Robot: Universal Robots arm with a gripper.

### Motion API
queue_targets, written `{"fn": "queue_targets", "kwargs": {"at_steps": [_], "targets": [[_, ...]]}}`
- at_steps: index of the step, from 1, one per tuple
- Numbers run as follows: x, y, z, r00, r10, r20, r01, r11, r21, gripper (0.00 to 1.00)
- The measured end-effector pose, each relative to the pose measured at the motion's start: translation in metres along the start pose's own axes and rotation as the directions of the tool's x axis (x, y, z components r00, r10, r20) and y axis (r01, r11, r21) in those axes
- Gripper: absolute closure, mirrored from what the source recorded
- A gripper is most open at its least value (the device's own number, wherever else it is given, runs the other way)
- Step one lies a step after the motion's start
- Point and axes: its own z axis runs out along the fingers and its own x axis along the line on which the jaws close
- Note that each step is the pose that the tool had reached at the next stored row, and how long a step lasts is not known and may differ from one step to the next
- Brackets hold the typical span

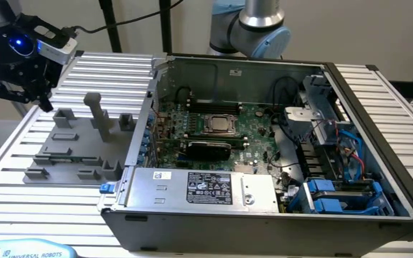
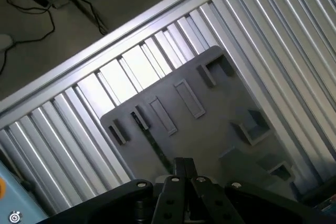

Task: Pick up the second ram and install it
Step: 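Pick up the second ram and move it above second insertion slot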

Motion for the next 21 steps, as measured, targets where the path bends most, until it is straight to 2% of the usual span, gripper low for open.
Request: {"fn": "queue_targets", "kwargs": {"at_steps": [5, 10, 13, 16, 18, 21], "targets": [[0.0, -0.0003, 0.004, 0.9959, -0.091, -0.0048, 0.091, 0.9959, -0.0019, 0.89], [0.0, -0.0004, 0.0078, 0.9835, -0.181, -0.0095, 0.181, 0.9835, -0.0041, 0.89], [0.0, -0.0006, 0.0099, 0.9724, -0.233, -0.012, 0.233, 0.9725, -0.0053, 0.89], [0.0, -0.0006, 0.0121, 0.9581, -0.286, -0.0143, 0.286, 0.9582, -0.006, 0.89], [0.0, -0.0007, 0.0133, 0.9468, -0.321, -0.0156, 0.321, 0.9469, -0.0053, 0.89], [0.0, -0.0008, 0.0148, 0.9279, -0.372, -0.017, 0.373, 0.928, -0.0012, 0.89]]}}
